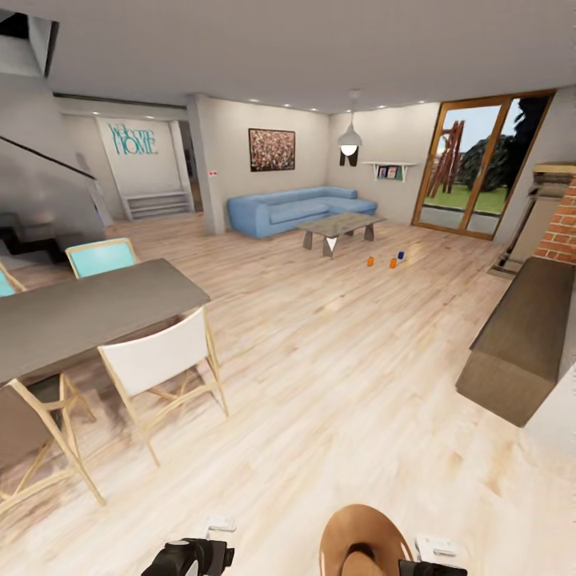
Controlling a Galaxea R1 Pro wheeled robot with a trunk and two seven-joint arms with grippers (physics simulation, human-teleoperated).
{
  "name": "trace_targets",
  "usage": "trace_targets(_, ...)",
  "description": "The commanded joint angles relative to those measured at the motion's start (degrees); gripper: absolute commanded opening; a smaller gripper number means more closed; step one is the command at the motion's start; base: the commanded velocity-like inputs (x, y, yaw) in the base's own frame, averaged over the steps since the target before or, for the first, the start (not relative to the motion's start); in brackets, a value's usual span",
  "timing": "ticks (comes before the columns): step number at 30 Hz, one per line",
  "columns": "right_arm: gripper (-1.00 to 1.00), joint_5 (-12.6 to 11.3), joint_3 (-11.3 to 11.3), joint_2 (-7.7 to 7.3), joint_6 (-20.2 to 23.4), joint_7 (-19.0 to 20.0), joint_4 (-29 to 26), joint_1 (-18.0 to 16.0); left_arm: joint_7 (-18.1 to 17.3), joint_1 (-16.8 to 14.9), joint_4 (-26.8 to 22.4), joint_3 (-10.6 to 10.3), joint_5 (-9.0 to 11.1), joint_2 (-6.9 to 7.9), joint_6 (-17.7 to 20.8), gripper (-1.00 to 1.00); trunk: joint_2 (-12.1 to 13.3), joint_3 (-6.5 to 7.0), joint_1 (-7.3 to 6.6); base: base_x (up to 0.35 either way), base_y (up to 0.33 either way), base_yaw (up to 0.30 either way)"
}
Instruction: Put the three can of soda from the living room inside the tash can in the kitchen.
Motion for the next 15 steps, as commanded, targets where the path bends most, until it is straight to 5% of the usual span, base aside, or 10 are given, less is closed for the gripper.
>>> trace_targets(1,-1.00,-0.4,0.0,0.01,0.0,0.4,0.0,0.0,0.0,0.0,0.0,0.0,0.0,0.00,0.0,1.00,0.0,0.05,0.00,0.315,-0.089,-0.163)
trace_targets(15,-1.00,-0.4,0.0,0.09,0.0,0.4,0.0,0.0,0.0,0.0,0.0,0.0,0.0,0.00,-0.3,1.00,0.0,0.62,0.00,0.330,-0.018,-0.154)
